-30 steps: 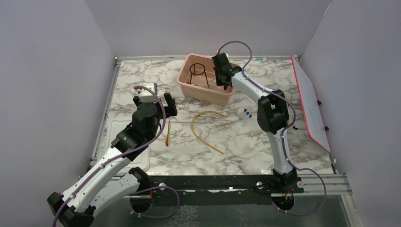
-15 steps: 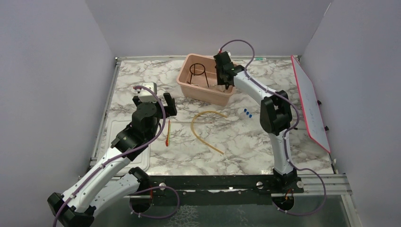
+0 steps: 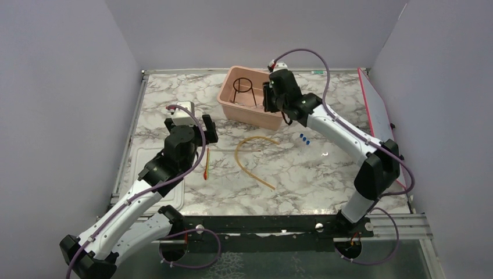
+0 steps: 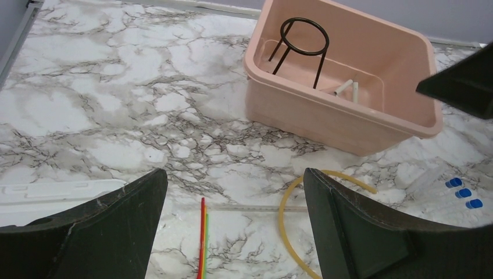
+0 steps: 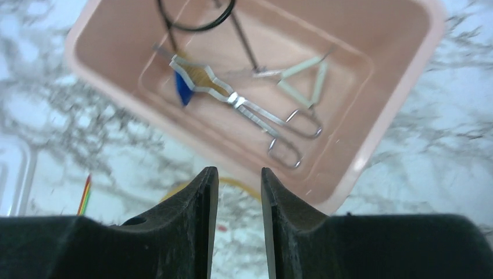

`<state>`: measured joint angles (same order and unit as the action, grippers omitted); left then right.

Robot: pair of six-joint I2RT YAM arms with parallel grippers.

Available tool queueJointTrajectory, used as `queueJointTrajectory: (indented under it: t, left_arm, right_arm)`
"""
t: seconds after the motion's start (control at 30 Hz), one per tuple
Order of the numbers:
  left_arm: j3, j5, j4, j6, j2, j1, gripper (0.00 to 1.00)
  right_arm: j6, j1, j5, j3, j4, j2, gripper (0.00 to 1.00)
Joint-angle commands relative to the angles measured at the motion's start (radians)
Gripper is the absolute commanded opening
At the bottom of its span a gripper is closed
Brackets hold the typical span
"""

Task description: Organize the chemistry lab equipment

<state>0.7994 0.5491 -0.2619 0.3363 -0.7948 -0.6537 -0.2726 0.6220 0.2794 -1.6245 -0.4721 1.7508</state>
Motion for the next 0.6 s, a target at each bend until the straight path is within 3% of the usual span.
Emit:
queueJointTrajectory:
  t: [0.0,0.13,0.27,0.57]
  left_arm:
    - [-0.021,0.026,0.021,0.004,0.032,0.007,0.90]
    - [-0.022,0.076,0.016,0.018,0.039,0.008,0.89]
    - [-0.022,0.177,-0.013,0.061,0.063,0.012,0.89]
    - [-0.070,0.332,-0.014,0.093,0.213,0.013,0.89]
  right_arm:
    - [-0.077,0.098,-0.042,0.157,0.038,-0.120,0.37]
    - [-0.126,0.202,-0.090,0.286,0.085,-0.151,0.37]
    - [-0.092,0.271,-0.143,0.316,0.121,-0.069,0.38]
    - [0.188,0.306,-0.266,0.050,0.082,0.256,0.39]
